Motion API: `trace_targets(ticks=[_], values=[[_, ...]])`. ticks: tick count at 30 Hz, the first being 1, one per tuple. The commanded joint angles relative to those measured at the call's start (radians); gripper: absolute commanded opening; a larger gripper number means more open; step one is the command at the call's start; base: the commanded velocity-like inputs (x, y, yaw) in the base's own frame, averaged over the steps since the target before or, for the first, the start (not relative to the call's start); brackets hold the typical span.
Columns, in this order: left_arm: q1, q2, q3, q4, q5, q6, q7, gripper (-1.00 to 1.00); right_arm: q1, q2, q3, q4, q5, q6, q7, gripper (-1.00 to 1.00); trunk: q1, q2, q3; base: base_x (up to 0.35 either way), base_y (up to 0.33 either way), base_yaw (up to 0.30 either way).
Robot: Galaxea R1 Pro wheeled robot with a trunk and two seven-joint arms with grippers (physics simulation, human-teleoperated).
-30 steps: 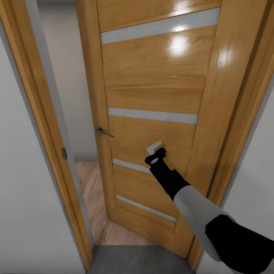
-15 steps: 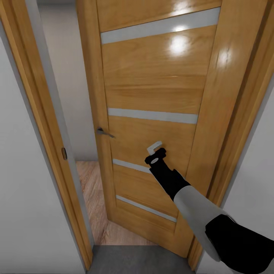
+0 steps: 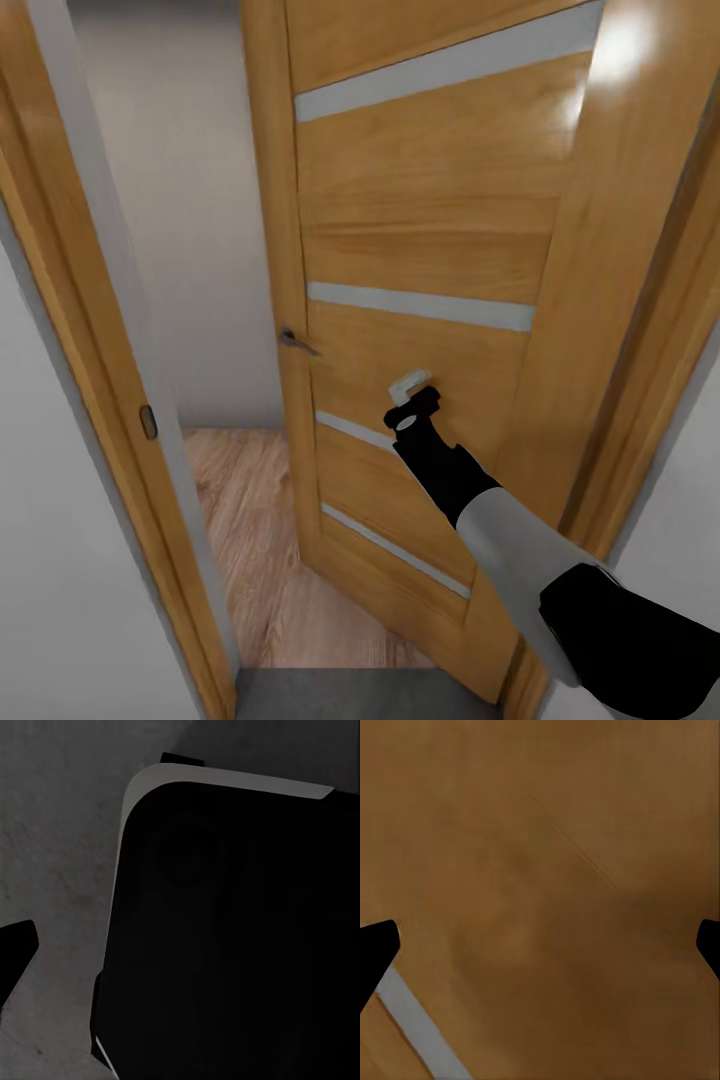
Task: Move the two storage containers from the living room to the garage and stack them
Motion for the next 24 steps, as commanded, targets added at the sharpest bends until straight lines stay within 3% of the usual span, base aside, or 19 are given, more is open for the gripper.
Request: trace_targets(ticks=[1, 24], values=[[0.000, 0.000, 0.001, 0.000, 0.006, -0.002, 0.001, 1.00, -0.001, 0.000, 0.005, -0.001, 0.014, 0.011, -0.005, 1.00, 0.001, 0.000, -0.001, 0.321, 0.000, 0.000], [0.000, 0.000, 0.000, -0.001, 0.005, -0.002, 0.000, 1.00, -0.001, 0.000, 0.002, 0.013, 0.006, 0.032, -0.014, 1.00, 0.001, 0.000, -0.001, 0.321, 0.000, 0.000]])
